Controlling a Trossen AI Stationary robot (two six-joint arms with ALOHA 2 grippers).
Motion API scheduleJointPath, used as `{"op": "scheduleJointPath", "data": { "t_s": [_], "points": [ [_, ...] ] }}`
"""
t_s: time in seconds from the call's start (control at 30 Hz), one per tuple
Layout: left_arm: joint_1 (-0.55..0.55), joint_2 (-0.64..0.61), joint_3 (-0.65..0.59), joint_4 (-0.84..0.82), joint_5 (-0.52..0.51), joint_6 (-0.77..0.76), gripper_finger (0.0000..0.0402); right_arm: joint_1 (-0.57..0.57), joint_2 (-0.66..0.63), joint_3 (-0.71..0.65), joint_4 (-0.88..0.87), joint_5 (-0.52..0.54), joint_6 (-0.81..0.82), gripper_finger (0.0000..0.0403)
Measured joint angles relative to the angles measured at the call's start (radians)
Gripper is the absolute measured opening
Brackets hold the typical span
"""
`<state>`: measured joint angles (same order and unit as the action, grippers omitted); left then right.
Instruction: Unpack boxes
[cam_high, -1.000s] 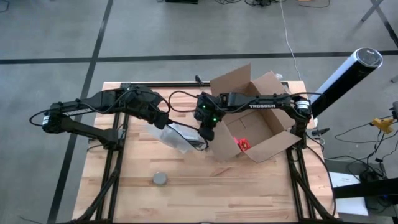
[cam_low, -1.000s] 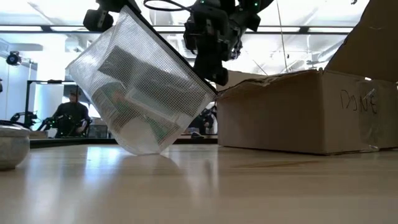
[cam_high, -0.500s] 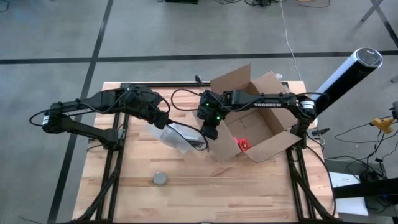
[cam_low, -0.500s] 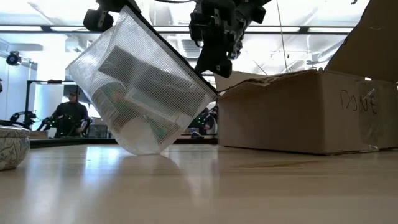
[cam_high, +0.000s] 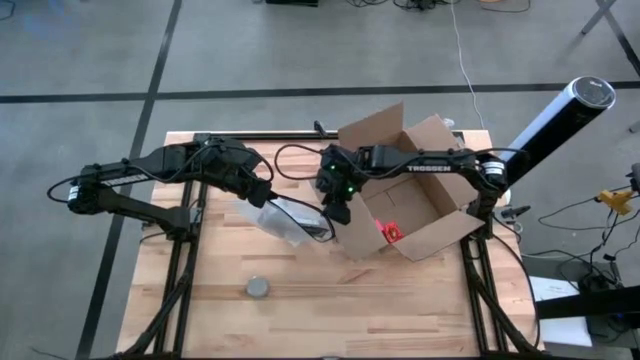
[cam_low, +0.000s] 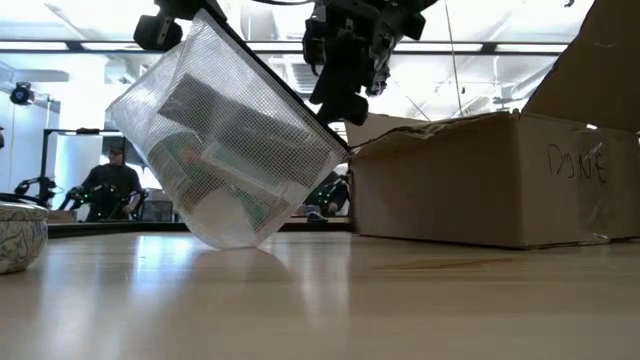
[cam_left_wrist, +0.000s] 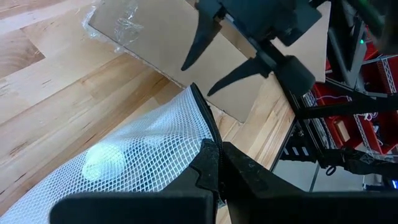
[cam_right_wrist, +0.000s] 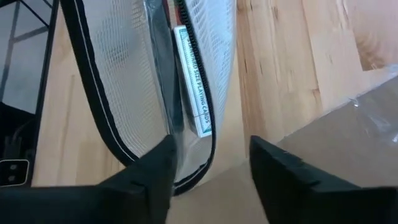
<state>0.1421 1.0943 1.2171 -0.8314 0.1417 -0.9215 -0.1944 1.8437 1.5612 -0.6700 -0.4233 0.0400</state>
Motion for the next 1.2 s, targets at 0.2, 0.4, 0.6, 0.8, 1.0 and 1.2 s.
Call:
{"op": "scheduleJointPath", "data": {
  "t_s": [0.2,0.4,0.6,0.8,1.0,1.2],
  "points": [
    [0.000,0.000,0.000,0.000,0.000,0.000,0.0000,0.000,0.038,0.000,0.017,-0.003,0.011,0.0210],
    [0.000,0.000,0.000,0.000,0.000,0.000,0.0000,0.000,0.053,-0.002,0.040,-0.004,0.010,0.0146],
    [0.000,0.000,0.000,0.001,0.000,-0.001,0.0000,0.000,0.053,-0.002,0.068,-0.006,-0.003,0.0015],
    [0.000,0.000,0.000,0.000,0.000,-0.004,0.0000,0.000,0.051,-0.002,0.061,-0.004,0.012,0.0001],
    [0.000,0.000,0.000,0.000,0.000,-0.004,0.0000,0.000,0.013,-0.002,0.004,-0.003,0.015,0.0000],
    [0.000,-0.001,0.000,0.001,0.000,0.019,0.0020,-0.005,-0.047,0.003,-0.016,0.001,0.011,0.0000]
  ]
}}
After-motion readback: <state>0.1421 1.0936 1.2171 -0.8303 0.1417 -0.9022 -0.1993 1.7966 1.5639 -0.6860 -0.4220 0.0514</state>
